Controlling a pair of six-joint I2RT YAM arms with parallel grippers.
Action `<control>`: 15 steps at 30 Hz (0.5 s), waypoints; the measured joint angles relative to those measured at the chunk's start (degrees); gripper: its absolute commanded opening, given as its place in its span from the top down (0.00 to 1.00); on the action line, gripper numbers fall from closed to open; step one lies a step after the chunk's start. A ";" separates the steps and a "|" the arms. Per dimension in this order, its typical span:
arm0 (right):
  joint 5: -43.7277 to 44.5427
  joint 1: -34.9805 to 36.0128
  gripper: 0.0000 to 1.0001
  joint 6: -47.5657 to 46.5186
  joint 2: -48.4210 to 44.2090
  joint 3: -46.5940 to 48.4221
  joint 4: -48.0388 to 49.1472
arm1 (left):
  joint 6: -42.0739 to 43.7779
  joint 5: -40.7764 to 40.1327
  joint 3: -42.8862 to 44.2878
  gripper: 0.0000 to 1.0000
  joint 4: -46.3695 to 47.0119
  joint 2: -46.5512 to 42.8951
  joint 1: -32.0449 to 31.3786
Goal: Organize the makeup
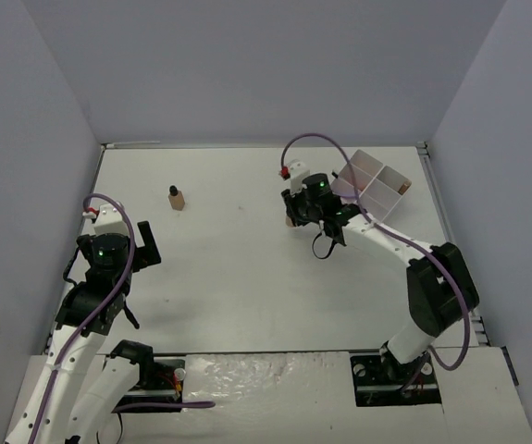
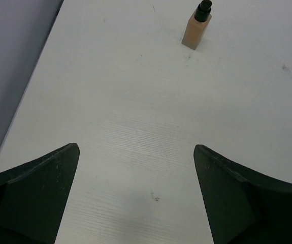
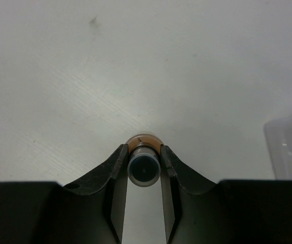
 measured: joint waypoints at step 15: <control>12.47 -19.89 1.00 10.99 -12.47 -6.62 -2.32 | 0.08 1.21 0.00 0.06 0.00 0.99 0.13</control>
